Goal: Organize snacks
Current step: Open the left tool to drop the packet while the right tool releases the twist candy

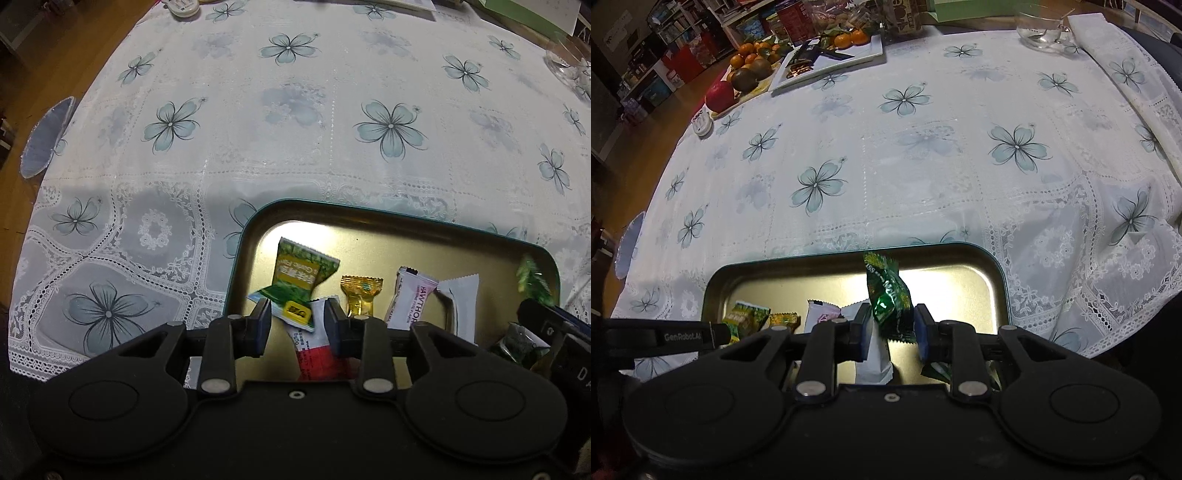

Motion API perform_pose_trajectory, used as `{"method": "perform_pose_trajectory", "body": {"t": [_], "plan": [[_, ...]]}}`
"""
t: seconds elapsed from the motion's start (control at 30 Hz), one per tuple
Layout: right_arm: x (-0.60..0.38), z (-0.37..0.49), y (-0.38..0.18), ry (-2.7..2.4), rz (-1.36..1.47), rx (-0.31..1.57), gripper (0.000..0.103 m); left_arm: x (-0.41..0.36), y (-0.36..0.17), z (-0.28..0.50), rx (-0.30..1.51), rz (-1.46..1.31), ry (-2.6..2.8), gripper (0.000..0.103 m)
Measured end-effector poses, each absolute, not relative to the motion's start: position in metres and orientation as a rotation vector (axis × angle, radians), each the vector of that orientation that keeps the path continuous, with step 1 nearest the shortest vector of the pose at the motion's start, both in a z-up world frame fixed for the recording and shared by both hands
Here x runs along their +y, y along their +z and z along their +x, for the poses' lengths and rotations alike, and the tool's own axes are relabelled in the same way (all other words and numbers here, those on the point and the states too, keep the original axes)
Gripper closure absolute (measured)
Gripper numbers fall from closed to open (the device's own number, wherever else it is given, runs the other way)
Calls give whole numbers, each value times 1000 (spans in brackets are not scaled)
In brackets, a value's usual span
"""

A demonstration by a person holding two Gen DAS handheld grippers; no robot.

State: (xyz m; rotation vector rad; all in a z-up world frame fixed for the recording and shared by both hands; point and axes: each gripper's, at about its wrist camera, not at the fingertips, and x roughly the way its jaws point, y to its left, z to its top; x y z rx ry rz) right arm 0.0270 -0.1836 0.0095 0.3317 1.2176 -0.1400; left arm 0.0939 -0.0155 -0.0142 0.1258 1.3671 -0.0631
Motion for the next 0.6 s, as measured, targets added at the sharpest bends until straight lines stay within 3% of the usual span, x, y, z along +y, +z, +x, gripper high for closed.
{"method": "perform_pose_trajectory", "body": {"t": [0.03, 0.17, 0.6], "plan": [[-183, 28, 9, -139, 329, 1220, 68, -16, -15, 93, 1371, 122, -68, 61], [-178, 28, 6, -147, 316, 1235, 62, -19, -13, 87, 1369, 122, -79, 61], [-165, -2, 27, -142, 277, 1220, 56, -12, -2, 49, 1338, 117, -86, 61]]}}
